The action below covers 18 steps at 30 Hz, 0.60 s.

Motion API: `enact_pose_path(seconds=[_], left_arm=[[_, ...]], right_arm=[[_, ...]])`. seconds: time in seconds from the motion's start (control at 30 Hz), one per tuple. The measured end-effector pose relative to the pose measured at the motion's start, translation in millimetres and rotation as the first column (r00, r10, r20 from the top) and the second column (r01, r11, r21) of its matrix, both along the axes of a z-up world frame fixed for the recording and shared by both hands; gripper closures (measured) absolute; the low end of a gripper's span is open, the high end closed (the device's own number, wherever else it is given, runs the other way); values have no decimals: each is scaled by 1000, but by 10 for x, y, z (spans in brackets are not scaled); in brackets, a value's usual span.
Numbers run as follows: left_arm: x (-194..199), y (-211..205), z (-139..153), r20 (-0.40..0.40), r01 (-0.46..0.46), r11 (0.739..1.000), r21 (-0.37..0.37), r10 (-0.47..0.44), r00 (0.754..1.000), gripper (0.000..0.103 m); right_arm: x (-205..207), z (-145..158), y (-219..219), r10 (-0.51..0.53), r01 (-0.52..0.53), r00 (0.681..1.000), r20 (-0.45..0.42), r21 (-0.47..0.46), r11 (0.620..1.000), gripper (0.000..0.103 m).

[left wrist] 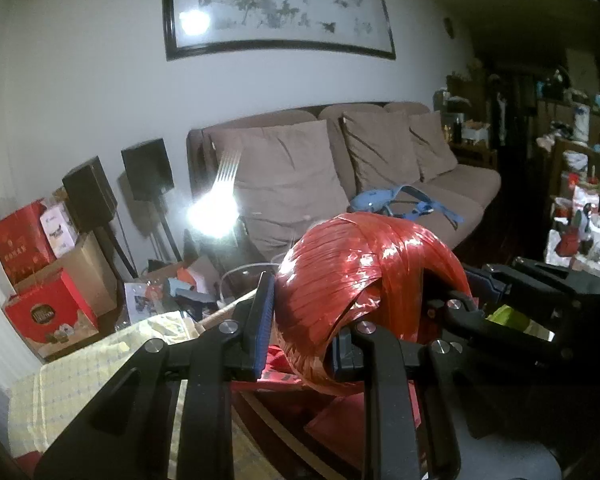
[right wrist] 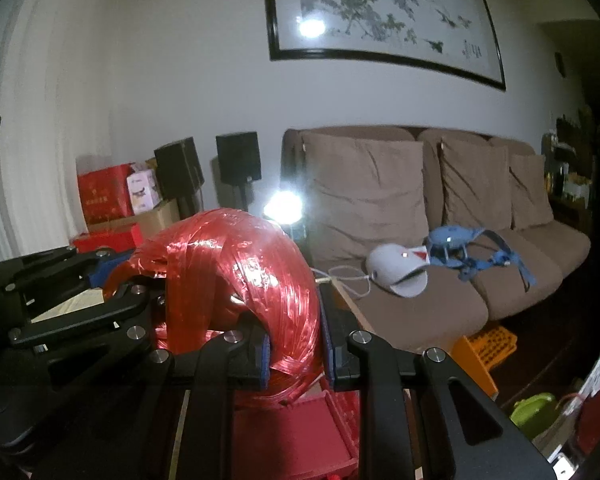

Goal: Organize objects
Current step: 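Carry the red ribbon ball with both tools over the cardboard box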

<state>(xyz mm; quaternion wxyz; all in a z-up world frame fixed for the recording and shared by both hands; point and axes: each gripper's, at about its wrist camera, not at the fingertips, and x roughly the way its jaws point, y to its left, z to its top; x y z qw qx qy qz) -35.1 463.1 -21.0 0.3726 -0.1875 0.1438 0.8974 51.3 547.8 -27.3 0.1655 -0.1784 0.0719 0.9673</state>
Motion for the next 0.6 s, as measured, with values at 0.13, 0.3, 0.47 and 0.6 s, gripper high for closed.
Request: enact_pose_path(seconds=[0.13, 0.3, 0.47, 0.6], left_arm=[[-27, 56, -45, 22, 8, 1000, -3, -8, 1000, 83], [-59, 117, -90, 37, 18, 1000, -15, -17, 999, 83], [-94, 203, -166, 67, 25, 999, -34, -23, 997, 83], [-103, 261, -216, 84, 34, 998, -46, -30, 996, 83]], right_arm=[[-12, -32, 47, -8, 9, 1000, 19, -6, 1000, 83], [-23, -79, 97, -16, 17, 999, 37, -17, 1000, 83], [-68, -144, 165, -21, 23, 998, 67, -33, 999, 83], [-75, -192, 221, -27, 31, 996, 85, -41, 999, 83]])
